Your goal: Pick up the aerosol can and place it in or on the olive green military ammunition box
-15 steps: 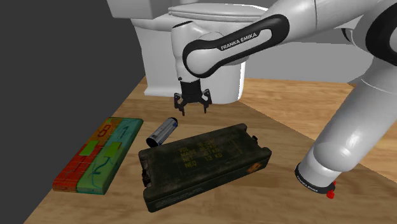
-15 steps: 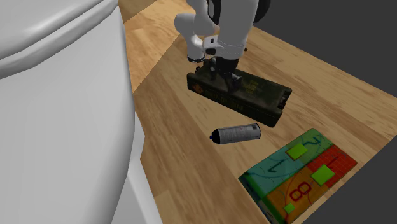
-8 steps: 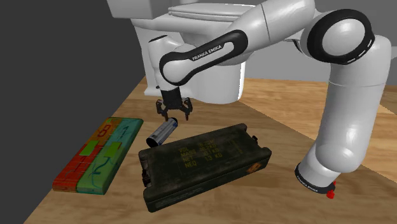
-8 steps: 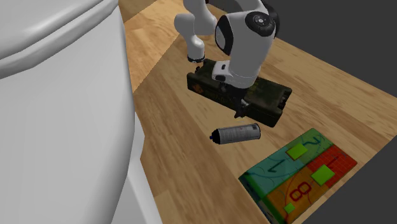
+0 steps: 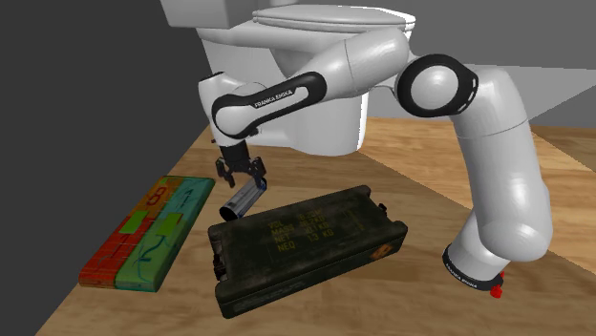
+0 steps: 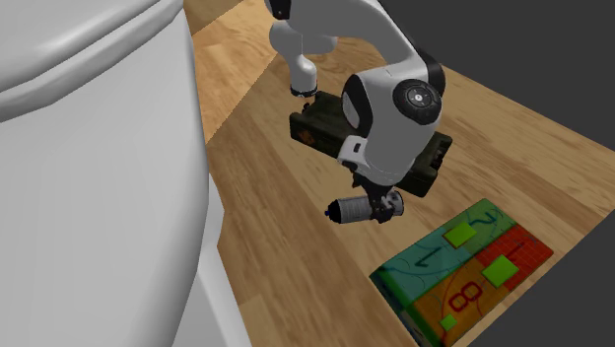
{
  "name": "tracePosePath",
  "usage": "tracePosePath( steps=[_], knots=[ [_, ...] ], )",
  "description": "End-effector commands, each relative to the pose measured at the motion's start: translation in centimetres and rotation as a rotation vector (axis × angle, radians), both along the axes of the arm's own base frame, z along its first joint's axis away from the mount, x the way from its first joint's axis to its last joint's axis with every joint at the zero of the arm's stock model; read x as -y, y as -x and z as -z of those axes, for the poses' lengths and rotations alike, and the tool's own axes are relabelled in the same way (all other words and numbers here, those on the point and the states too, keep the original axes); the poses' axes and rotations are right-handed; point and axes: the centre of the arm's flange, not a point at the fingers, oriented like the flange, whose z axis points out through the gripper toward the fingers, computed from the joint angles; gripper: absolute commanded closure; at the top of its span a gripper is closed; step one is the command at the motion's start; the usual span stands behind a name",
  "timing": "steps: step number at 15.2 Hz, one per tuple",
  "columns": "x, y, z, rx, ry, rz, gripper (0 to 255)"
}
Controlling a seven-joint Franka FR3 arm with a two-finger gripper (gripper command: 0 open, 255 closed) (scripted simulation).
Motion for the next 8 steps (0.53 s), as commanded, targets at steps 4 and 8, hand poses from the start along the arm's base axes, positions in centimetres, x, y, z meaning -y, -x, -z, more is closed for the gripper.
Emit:
tracePosePath(
  steps=[4, 8],
  knots=[
    [-0.1, 0.2, 2.7, 0.000, 0.001, 0.006, 0],
    [-0.1, 0.3, 3.6, 0.000, 0.001, 0.006, 0]
  ],
)
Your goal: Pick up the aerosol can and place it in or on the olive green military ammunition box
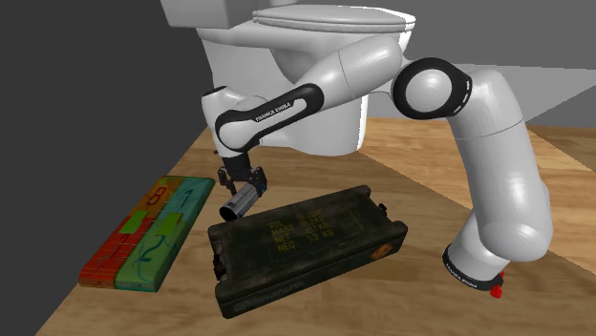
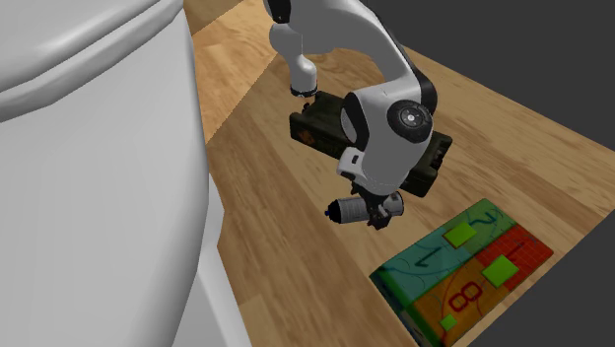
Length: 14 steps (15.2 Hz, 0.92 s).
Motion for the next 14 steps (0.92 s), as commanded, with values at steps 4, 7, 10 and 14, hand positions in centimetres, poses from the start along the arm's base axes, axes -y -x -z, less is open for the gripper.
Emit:
tracePosePath(
  steps=[4, 7, 10, 14],
  knots=[
    [0.01, 0.00, 0.08, 0.000, 0.000, 0.000, 0],
    [0.01, 0.00, 0.08, 0.000, 0.000, 0.000, 255],
    [0.00, -0.01, 0.07, 0.000, 0.000, 0.000, 255],
    [0.00, -0.01, 0.08, 0.000, 0.000, 0.000, 255]
  ],
)
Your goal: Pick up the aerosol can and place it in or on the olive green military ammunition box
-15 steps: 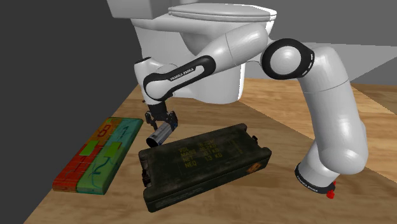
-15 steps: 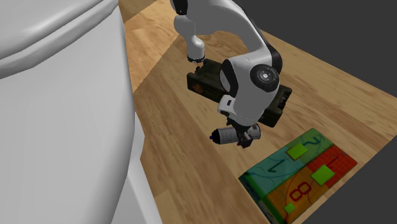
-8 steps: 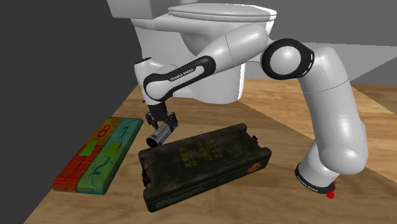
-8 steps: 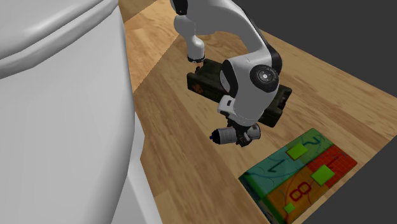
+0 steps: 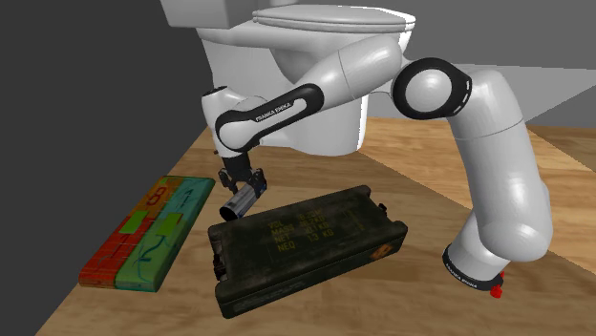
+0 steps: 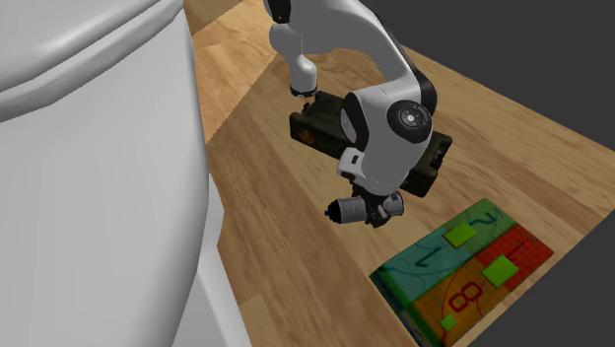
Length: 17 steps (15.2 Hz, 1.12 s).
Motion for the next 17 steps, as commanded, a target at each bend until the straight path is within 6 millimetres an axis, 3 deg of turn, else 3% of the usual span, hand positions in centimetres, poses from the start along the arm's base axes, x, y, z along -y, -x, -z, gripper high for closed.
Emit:
tracePosePath(
  steps=[1, 17],
  knots=[
    [0.0, 0.0, 0.0, -0.001, 0.000, -0.001, 255],
    [0.0, 0.0, -8.4, -0.001, 0.000, -0.001, 255]
  ],
)
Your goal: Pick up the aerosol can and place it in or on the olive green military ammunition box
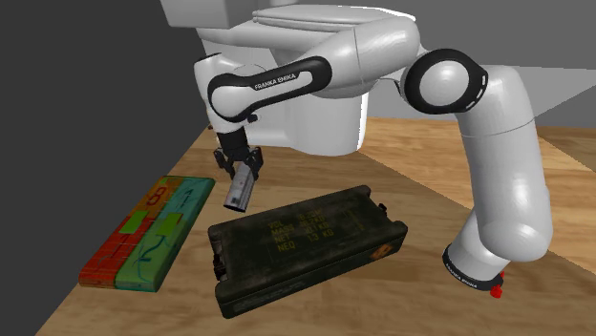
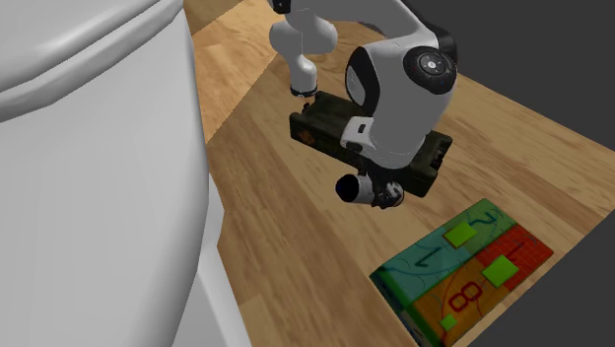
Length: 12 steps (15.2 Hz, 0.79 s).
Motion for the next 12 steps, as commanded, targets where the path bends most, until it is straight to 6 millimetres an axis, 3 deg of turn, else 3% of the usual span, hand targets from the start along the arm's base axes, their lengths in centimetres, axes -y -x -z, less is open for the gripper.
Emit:
tracePosePath(
  steps=[1, 12],
  knots=[
    [0.1, -0.1, -1.1, 0.000, 0.000, 0.000, 255],
    [0.1, -0.1, -6.9, 0.000, 0.000, 0.000, 255]
  ],
)
